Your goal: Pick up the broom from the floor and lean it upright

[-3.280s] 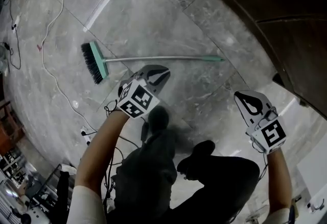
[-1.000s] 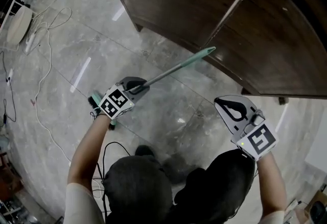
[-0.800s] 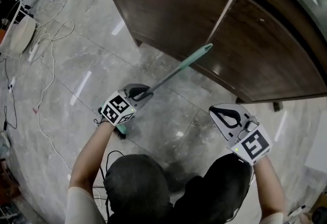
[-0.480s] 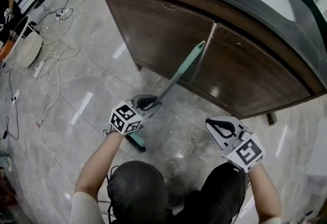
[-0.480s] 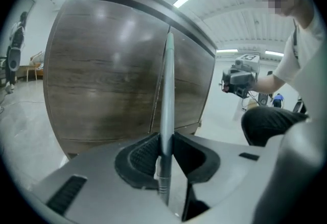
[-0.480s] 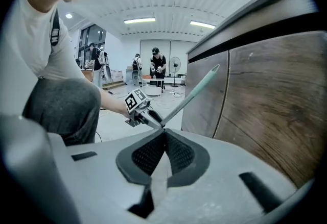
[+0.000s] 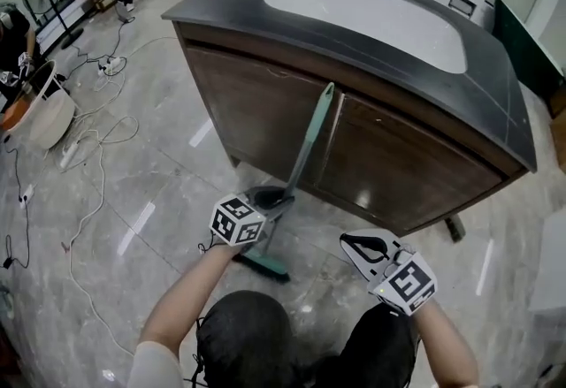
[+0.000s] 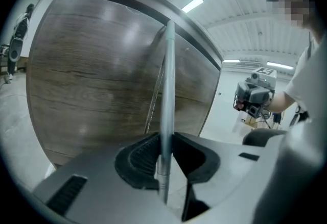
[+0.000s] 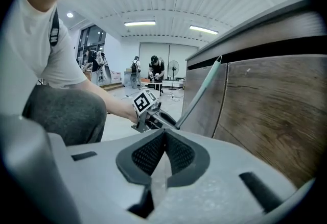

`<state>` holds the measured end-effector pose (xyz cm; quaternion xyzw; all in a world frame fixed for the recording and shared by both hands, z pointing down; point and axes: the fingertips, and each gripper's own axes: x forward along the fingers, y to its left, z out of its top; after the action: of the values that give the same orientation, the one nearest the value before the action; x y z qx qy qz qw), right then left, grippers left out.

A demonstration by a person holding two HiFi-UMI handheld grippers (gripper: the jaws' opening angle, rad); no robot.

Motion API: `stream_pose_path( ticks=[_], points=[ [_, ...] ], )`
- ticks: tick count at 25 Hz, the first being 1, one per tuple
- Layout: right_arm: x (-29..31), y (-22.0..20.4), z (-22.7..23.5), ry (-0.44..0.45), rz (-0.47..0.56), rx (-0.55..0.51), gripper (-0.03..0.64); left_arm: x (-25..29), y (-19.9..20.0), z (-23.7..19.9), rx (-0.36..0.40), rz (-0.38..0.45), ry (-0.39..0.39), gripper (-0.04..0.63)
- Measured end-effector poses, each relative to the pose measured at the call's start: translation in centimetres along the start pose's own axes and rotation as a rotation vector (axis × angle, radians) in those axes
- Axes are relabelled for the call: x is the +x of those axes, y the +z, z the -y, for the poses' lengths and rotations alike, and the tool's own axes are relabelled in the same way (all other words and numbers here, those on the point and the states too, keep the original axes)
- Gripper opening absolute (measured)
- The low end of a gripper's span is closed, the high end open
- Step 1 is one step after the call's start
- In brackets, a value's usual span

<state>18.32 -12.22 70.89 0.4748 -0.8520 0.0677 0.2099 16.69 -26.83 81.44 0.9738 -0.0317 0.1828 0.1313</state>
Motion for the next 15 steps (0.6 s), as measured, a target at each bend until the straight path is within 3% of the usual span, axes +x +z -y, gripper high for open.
stream_pose_path(
  ticks=[7,11,15],
  points=[
    [-1.0,-0.5,0.0,-0.016,0.001,0.006,0.0,2.2,0.8,1.1,-0.029,0.001,-0.013,0.078],
    [-1.5,-1.2,-0.3,-0.021,-0.007,0.015,0.0,2.8,0.6,0.0,-0.088,0.033,0.003,0.086],
    [-1.7,-1.9,-0.5,-0.029,-0.012,0.023,0.0,3.0,0.5,-0.5,-0.08,0.045,0.022,0.089]
  ],
)
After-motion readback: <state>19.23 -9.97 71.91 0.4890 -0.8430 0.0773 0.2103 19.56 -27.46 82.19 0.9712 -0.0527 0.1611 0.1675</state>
